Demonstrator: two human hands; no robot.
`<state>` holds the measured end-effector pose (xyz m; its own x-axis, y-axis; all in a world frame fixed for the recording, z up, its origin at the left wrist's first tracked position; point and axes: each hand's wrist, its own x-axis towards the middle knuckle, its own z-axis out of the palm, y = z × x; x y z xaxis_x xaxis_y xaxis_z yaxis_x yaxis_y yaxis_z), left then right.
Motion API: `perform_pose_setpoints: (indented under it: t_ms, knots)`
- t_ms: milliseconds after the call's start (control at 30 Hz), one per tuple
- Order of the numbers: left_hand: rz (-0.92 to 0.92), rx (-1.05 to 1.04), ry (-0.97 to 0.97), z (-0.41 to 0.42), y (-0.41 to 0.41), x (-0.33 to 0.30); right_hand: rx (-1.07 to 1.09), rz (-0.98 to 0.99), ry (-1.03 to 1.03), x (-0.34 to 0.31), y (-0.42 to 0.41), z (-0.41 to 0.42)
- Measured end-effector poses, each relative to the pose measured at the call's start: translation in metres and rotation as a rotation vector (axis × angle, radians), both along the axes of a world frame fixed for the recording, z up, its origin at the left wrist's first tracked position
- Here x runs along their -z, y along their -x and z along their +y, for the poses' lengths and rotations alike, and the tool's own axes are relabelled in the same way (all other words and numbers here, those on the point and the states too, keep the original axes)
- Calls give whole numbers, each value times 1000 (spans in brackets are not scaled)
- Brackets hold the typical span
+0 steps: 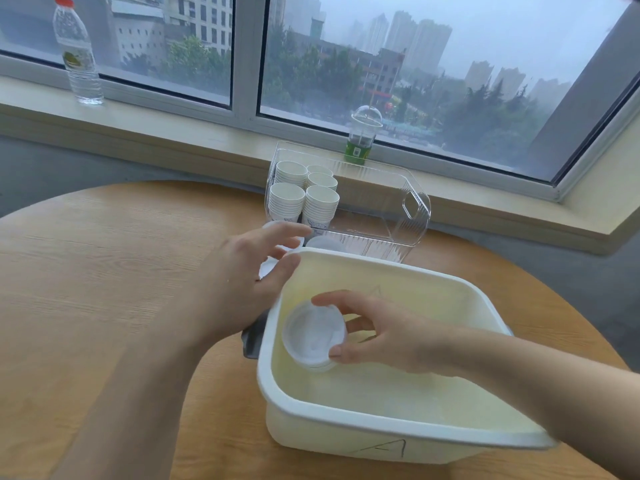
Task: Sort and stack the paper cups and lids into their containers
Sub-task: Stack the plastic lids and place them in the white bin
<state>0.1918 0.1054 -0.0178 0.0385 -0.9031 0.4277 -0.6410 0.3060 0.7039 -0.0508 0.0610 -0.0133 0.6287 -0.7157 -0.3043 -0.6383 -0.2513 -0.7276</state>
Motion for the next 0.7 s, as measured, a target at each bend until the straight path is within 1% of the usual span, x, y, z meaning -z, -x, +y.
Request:
perform_pose_setpoints:
  t_ms: [267, 567, 633, 700]
  knots:
    - [12, 27, 7, -1, -1, 1, -2, -5, -18, 24, -1, -3]
    - [51, 46, 10, 1, 0, -1, -24, 121, 86, 23, -8, -7]
    - [58, 47, 8, 1, 0, -1, -52, 192, 142, 16, -8, -5]
    - [70, 44, 5, 1, 0, -1, -125, 332, 295, 6, -5, -1]
